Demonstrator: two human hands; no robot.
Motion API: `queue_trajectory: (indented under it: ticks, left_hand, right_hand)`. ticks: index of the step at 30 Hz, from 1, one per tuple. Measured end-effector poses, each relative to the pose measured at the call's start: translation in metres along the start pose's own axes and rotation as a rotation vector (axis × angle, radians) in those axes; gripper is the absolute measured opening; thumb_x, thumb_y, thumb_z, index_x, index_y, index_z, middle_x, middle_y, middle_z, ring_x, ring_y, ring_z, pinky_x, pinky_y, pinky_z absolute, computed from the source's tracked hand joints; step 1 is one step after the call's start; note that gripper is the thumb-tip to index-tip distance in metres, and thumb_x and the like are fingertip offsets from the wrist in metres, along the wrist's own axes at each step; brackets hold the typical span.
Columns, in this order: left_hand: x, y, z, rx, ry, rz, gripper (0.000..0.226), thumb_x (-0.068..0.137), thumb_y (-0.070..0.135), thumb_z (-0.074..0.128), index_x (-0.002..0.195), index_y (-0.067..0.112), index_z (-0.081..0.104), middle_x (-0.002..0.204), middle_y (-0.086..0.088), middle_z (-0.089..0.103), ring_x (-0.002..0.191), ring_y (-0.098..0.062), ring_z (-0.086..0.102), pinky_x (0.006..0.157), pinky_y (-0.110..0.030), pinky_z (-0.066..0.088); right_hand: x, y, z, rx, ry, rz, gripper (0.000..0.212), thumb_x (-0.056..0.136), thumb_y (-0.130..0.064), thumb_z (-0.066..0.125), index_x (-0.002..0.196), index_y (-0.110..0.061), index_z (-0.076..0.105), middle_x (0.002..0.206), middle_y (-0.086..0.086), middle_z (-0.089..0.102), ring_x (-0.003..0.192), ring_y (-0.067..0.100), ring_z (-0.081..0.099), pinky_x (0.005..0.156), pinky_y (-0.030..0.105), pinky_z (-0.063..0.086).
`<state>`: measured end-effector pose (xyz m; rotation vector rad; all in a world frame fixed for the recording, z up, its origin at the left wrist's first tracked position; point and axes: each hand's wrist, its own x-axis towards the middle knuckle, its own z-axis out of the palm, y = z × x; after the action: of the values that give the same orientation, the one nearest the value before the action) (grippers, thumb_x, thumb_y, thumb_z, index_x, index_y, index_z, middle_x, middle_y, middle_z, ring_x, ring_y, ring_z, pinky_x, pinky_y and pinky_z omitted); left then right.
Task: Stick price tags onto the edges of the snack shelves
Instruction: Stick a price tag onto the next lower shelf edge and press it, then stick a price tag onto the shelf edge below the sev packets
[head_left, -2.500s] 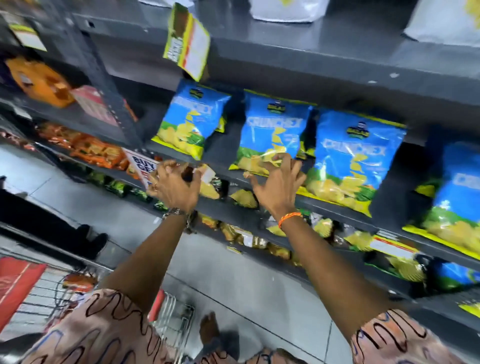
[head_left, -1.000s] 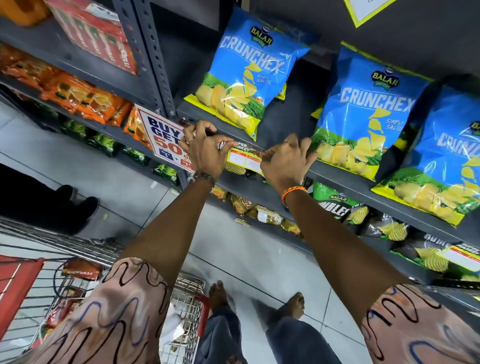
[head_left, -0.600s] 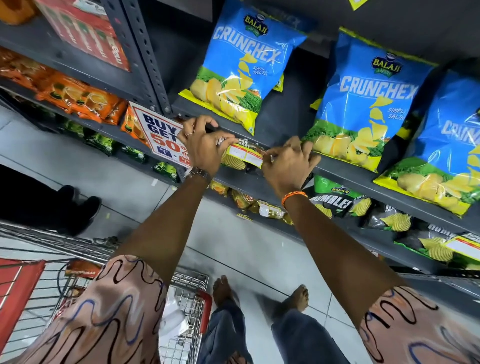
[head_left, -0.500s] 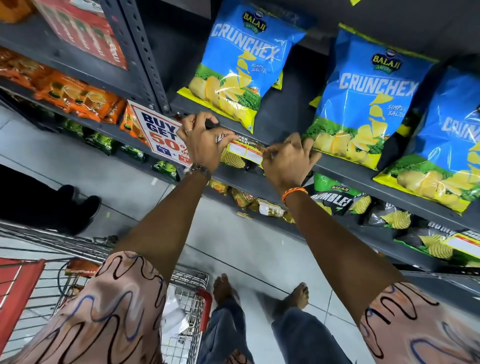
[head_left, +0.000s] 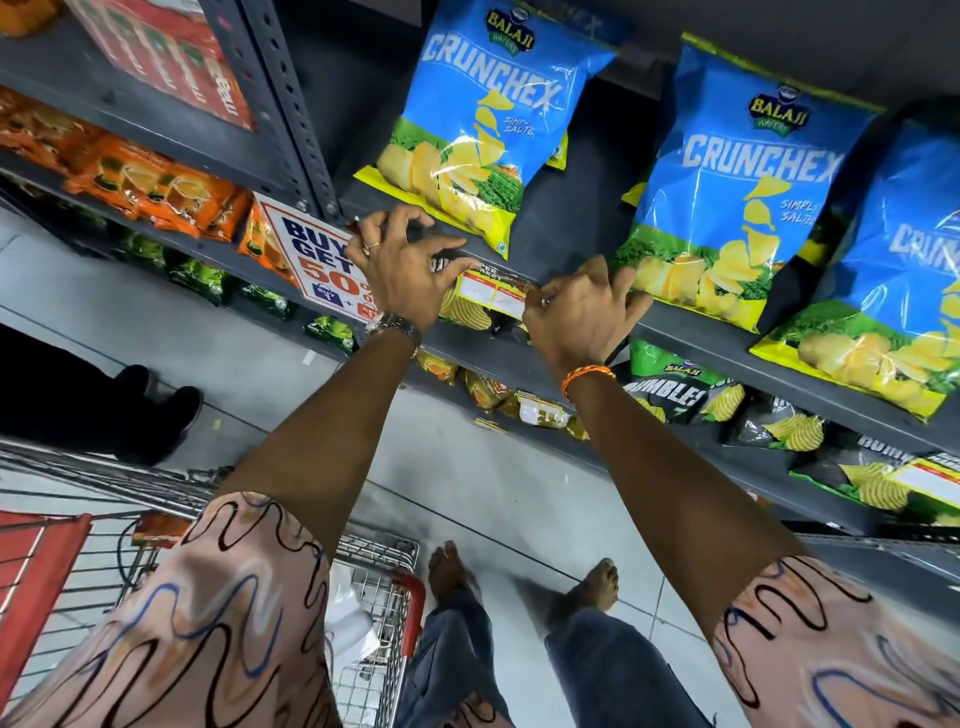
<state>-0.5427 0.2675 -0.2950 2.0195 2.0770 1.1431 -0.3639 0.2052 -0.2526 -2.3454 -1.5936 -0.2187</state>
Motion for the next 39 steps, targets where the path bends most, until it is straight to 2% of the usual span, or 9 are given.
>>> queue_trajectory:
  ticks: [7, 11, 15, 22, 29, 32, 35, 37, 39]
  left_hand:
    - [0.003, 0.000, -0.008, 0.024, -0.093, 0.026, 0.038, 0.079, 0.071, 0.059, 0.097, 0.045, 0.078, 0.125, 0.007, 0.058, 0.121, -0.029, 0.042, 0.095, -0.041, 0.023]
    - [0.002, -0.005, -0.009, 0.044, -0.092, 0.058, 0.029, 0.083, 0.064, 0.060, 0.102, 0.048, 0.075, 0.127, 0.008, 0.056, 0.119, -0.023, 0.032, 0.094, -0.043, 0.025]
    - [-0.001, -0.009, -0.009, 0.045, -0.086, 0.071, 0.023, 0.083, 0.050, 0.070, 0.106, 0.049, 0.074, 0.124, 0.006, 0.057, 0.117, -0.021, 0.029, 0.091, -0.040, 0.021]
    - [-0.007, -0.001, -0.027, 0.054, -0.208, 0.048, 0.049, 0.081, 0.013, 0.067, 0.116, 0.046, 0.071, 0.126, 0.006, 0.055, 0.120, -0.030, 0.038, 0.093, -0.049, 0.034]
    - [0.008, 0.050, -0.093, -0.300, 0.120, -0.048, 0.046, 0.080, 0.012, 0.072, 0.116, 0.041, 0.070, 0.113, 0.006, 0.060, 0.111, -0.029, 0.048, 0.095, -0.045, 0.043]
    - [0.040, 0.093, -0.125, -0.798, 0.181, -0.178, 0.042, 0.075, 0.021, 0.076, 0.110, 0.042, 0.068, 0.105, 0.005, 0.064, 0.102, -0.021, 0.061, 0.095, -0.045, 0.051]
    - [0.070, 0.147, -0.156, -1.298, 0.060, -0.422, 0.045, 0.070, 0.026, 0.080, 0.113, 0.029, 0.070, 0.098, -0.003, 0.065, 0.089, -0.013, 0.063, 0.092, -0.034, 0.049]
    - [0.084, 0.176, -0.168, -1.417, -0.100, -0.503, 0.048, 0.070, 0.021, 0.086, 0.115, 0.014, 0.069, 0.103, -0.010, 0.067, 0.088, -0.011, 0.067, 0.094, -0.028, 0.052]
    - [0.091, 0.196, -0.178, -1.480, -0.238, -0.485, 0.054, 0.055, 0.036, 0.093, 0.102, 0.015, 0.075, 0.106, -0.015, 0.073, 0.104, -0.027, 0.069, 0.105, -0.045, 0.049]
  right_hand:
    - [0.004, -0.001, -0.006, 0.085, -0.009, -0.089, 0.029, 0.073, -0.038, 0.072, 0.100, -0.029, 0.079, 0.104, 0.000, 0.060, 0.109, 0.034, 0.049, 0.093, 0.049, 0.031]
    - [0.012, -0.017, 0.003, 0.013, -0.047, -0.218, 0.042, 0.068, -0.061, 0.078, 0.094, -0.028, 0.078, 0.103, -0.002, 0.063, 0.111, 0.032, 0.048, 0.090, 0.047, 0.026]
    - [0.020, -0.016, 0.011, -0.025, -0.019, -0.260, 0.035, 0.074, -0.057, 0.075, 0.089, -0.026, 0.077, 0.099, -0.002, 0.063, 0.110, 0.032, 0.048, 0.086, 0.046, 0.029]
    - [0.010, -0.005, -0.009, 0.097, 0.028, -0.264, 0.031, 0.082, -0.053, 0.060, 0.086, -0.028, 0.077, 0.095, -0.007, 0.065, 0.102, 0.031, 0.050, 0.084, 0.043, 0.030]
    - [-0.004, 0.020, -0.131, 0.502, 0.447, -0.182, 0.018, 0.081, -0.045, 0.063, 0.082, -0.033, 0.076, 0.094, -0.011, 0.066, 0.094, 0.025, 0.049, 0.079, 0.035, 0.024]
    - [0.015, 0.013, -0.211, 0.608, 0.672, -0.248, 0.010, 0.083, -0.037, 0.070, 0.081, -0.029, 0.076, 0.093, -0.007, 0.066, 0.090, 0.027, 0.051, 0.077, 0.035, 0.025]
    - [0.041, 0.007, -0.280, 0.669, 0.800, -0.281, 0.010, 0.086, -0.038, 0.071, 0.085, -0.029, 0.076, 0.095, -0.006, 0.065, 0.094, 0.028, 0.052, 0.079, 0.039, 0.030]
    - [0.063, 0.003, -0.315, 0.654, 0.713, -0.305, 0.019, 0.083, -0.049, 0.069, 0.091, -0.033, 0.076, 0.105, -0.008, 0.062, 0.106, 0.026, 0.051, 0.084, 0.039, 0.030]
    - [0.085, 0.001, -0.341, 0.540, 0.517, -0.353, 0.036, 0.077, -0.063, 0.068, 0.100, -0.037, 0.076, 0.118, -0.010, 0.056, 0.117, 0.026, 0.046, 0.091, 0.044, 0.031]
